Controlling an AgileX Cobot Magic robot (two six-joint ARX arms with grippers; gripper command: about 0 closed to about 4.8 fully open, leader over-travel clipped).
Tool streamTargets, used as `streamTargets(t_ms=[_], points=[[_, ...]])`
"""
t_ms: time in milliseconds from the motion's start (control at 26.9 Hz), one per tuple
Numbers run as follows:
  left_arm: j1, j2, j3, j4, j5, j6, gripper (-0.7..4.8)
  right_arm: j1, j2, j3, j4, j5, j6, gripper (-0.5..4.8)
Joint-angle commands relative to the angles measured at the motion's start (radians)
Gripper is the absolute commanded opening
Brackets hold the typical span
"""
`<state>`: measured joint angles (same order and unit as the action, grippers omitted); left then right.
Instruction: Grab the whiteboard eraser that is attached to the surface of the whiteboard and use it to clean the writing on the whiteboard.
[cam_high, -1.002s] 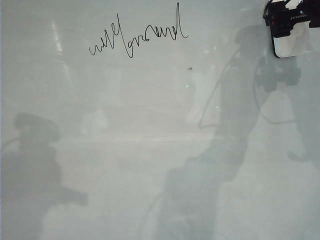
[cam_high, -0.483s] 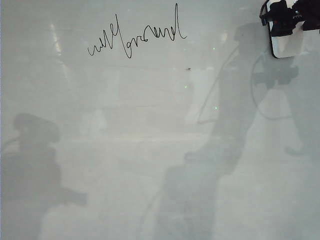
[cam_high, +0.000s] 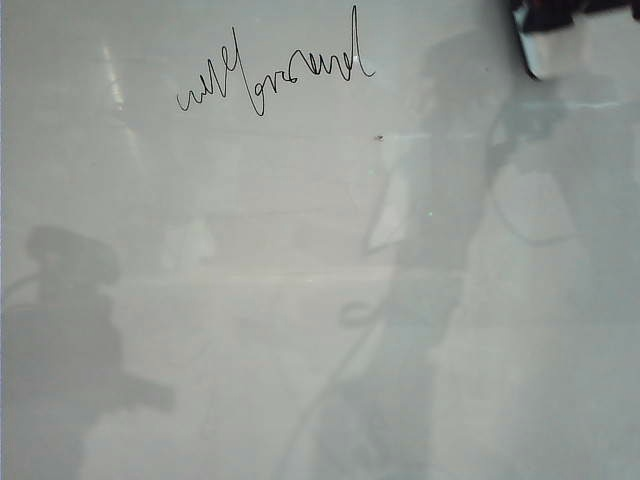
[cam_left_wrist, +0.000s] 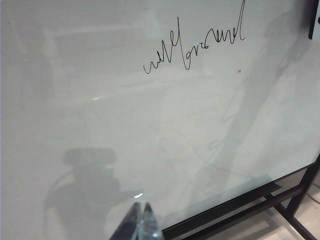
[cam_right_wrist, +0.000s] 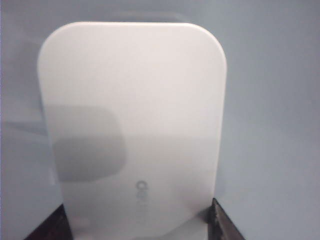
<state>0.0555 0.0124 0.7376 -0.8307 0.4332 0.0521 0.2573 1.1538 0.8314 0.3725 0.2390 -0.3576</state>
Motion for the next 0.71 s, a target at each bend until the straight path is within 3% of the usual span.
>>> streamTargets(t_ms=[37,371,483,705], points=[[0.0,0.0,0.002,0.009,-0.003,0.0,-0.02,0.093,-0.033,0.006,-0.032,0.054,-0.2,1.67],[0.0,0.0,0.002,0.008,-0.003,0.0,-0.02,0.428,0.029,0.022,0.053,0.249,-0.728,1.71],[0.0,0.0,0.002,0.008,-0.003,0.0,-0.02,0.467,0.136,0.125,0.034,0.356,-0.759,1.72],[0.0,0.0,0.003,0.008,-0.003,0.0,-0.02,0.467,0.285,0.337,-0.084,0.468,-0.76,1.81]])
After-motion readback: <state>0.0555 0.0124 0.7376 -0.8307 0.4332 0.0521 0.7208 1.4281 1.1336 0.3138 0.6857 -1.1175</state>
